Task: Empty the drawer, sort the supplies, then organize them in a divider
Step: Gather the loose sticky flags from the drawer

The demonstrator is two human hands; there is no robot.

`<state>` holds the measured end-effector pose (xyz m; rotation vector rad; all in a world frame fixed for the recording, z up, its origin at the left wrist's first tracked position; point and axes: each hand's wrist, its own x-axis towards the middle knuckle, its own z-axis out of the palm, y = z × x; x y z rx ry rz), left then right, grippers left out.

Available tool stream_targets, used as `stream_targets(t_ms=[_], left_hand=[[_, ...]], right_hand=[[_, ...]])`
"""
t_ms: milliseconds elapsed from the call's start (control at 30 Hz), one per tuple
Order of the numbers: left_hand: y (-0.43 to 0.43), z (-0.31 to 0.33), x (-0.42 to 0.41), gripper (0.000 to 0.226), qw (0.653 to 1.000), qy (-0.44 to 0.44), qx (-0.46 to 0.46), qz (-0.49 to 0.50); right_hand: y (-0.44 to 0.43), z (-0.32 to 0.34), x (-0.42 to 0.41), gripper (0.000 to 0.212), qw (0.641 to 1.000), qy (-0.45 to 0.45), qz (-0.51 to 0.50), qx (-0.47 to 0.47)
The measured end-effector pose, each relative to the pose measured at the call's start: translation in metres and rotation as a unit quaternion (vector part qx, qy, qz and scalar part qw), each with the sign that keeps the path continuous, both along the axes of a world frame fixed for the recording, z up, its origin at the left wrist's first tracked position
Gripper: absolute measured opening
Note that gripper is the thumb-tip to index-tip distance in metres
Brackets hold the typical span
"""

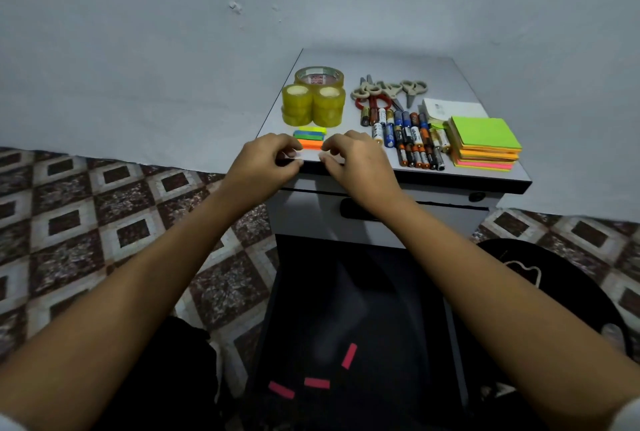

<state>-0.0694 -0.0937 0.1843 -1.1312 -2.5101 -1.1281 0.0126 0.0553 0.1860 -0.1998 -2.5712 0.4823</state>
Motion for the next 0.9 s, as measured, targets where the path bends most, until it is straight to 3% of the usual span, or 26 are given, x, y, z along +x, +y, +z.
stream_targets(t_ms=[200,333,700,900], left_hand=[[-0.016,-0.039,0.042,0.03,0.998,0.015,-0.015,-0.064],[-0.02,-0.085,0.066,0.026,0.99,-0.032,-0.076,-0.112],[-0.015,-0.193,0.103,0.02,0.933,-0.188,-0.245,-0.187],[-0.02,-0.235,0.11,0.022,0.871,-0.206,-0.385,-0.225]], right_hand=[[-0.004,-0.024,0.05,0.023,0.998,0.044,0.043,-0.015],[-0.007,-0.063,0.085,0.027,0.998,-0.001,0.054,-0.031],[-0.007,-0.186,0.128,0.022,0.968,-0.221,0.051,-0.107],[-0.007,-0.243,0.134,0.023,0.927,-0.353,0.078,-0.101]])
